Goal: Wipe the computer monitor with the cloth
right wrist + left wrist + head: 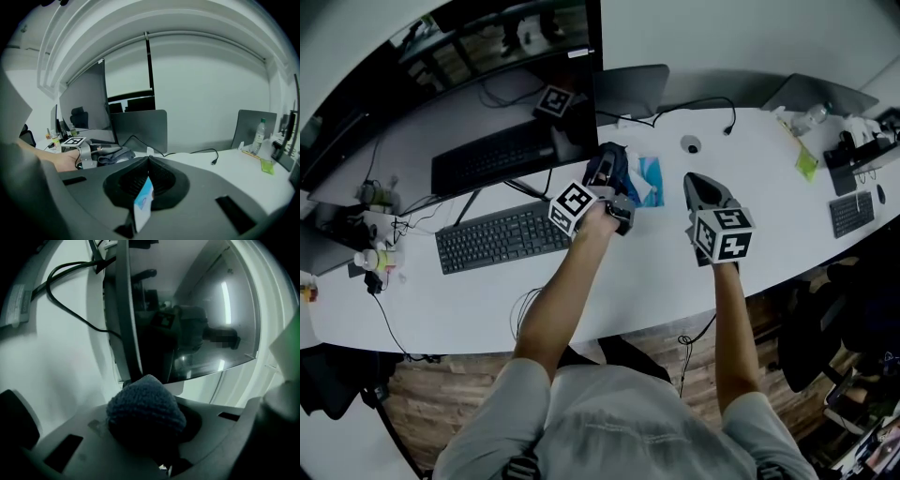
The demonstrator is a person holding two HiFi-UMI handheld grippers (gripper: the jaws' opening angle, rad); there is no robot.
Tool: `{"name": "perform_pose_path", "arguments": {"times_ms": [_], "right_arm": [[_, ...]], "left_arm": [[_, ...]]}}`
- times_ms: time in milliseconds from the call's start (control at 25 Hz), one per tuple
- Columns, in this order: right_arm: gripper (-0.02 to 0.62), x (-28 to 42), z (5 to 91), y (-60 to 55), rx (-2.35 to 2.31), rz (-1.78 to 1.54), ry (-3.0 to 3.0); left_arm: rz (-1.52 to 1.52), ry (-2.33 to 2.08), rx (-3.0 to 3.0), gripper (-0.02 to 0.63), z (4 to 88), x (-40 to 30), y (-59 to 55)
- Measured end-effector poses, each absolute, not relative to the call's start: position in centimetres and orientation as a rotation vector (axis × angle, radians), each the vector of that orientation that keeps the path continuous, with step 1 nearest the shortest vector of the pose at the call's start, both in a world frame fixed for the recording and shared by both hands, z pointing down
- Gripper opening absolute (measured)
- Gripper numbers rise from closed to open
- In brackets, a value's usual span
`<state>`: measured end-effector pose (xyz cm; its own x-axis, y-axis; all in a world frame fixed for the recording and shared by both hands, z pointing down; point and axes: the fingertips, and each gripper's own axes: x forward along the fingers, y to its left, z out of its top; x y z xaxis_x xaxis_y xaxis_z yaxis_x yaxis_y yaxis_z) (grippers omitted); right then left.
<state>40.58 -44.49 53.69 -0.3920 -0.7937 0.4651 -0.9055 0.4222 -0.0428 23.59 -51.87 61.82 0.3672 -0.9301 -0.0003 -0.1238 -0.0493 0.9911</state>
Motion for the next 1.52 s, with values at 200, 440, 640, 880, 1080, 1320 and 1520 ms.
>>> {"name": "perform_pose_path", "arguments": {"times_ms": [200, 440, 640, 880, 1080, 1320, 1520], "right_arm": [[0.002, 41.6, 52.6, -43.9, 1.482, 0.4, -2.303], [0.002, 42.0, 50.3, -43.4, 1.505, 0.386, -2.316], [0.002, 41.4, 47.5, -42.9, 1.497, 0.347, -2.35], [0.002, 41.3, 45.0, -42.6, 1.497, 0.306, -2.365], [0.002, 41.1, 43.0, -42.5, 1.5, 0.272, -2.38], [0.002, 40.8, 40.4, -42.4, 1.537, 0.234, -2.39], [0.002, 39.6, 38.2, -41.7, 1.549, 0.192, -2.403]], "left_arm": [[-0.933, -1.047, 1.478, 0.055, 58.8, 23.7, -52.2], [-0.952, -1.047, 1.539, 0.055, 54.8, 23.6, -52.1], [-0.989, -1.034, 1.579, 0.055, 50.2, 23.5, -52.1], [-1.042, -1.01, 1.628, 0.055, 44.4, 23.4, -51.8], [-1.1, -0.987, 1.654, 0.055, 40.2, 23.3, -51.6], [-1.153, -0.92, 1.723, 0.055, 34.4, 23.1, -51.1], [-1.191, -0.86, 1.779, 0.055, 29.8, 22.9, -50.3]]}}
